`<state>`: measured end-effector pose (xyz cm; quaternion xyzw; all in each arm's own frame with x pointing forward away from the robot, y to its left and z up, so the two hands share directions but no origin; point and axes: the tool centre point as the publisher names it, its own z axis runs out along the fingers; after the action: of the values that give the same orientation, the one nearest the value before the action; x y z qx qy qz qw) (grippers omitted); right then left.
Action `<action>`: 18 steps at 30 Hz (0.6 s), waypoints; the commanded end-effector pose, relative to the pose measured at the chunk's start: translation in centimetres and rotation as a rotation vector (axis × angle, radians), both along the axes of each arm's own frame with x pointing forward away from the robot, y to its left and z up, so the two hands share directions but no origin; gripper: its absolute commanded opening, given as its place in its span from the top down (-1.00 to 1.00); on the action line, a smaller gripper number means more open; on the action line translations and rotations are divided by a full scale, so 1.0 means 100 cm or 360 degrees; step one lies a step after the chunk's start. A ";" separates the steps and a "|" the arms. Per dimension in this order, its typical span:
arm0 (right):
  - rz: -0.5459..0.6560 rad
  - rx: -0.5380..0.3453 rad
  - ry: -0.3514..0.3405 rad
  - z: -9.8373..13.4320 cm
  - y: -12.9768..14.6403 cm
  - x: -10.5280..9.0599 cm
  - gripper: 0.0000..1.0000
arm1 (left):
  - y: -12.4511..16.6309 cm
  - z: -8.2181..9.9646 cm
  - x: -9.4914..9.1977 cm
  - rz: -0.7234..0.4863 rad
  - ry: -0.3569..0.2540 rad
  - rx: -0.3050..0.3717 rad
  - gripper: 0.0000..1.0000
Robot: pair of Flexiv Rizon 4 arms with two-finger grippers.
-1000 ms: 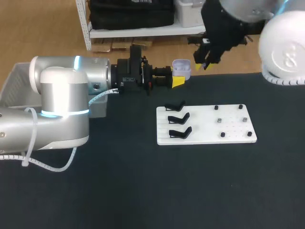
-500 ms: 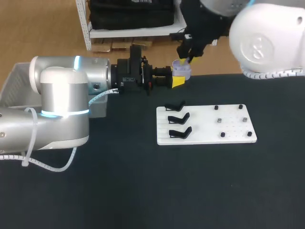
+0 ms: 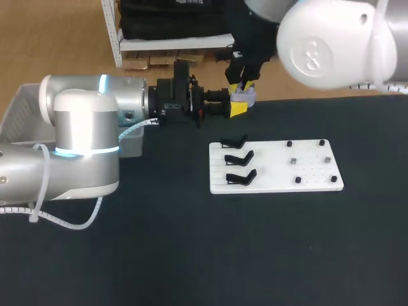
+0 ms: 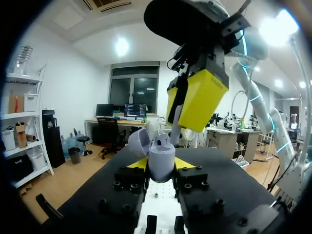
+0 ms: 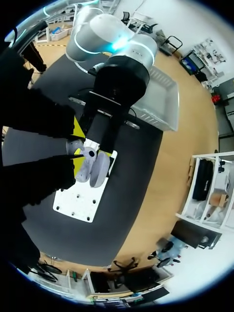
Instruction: Pick up each earbud case from the left stands, insert the matching earbuds, close the lid, and place the case in the box.
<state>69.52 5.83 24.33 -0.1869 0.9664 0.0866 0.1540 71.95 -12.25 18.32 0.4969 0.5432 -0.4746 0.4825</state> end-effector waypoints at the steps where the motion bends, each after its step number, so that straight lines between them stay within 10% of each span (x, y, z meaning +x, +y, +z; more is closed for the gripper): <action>1: 0.0007 -0.0015 0.0037 -0.001 0.002 0.008 1.00 | 0.000 -0.001 -0.002 0.0011 -0.0008 -0.0009 1.00; 18: -0.0012 -0.0052 0.0044 -0.006 -0.002 0.016 1.00 | 0.000 -0.001 -0.002 0.0011 -0.0008 -0.0009 1.00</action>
<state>71.01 5.58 23.73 -0.1842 0.9701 0.0730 0.1400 71.95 -12.24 18.31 0.4969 0.5432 -0.4746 0.4825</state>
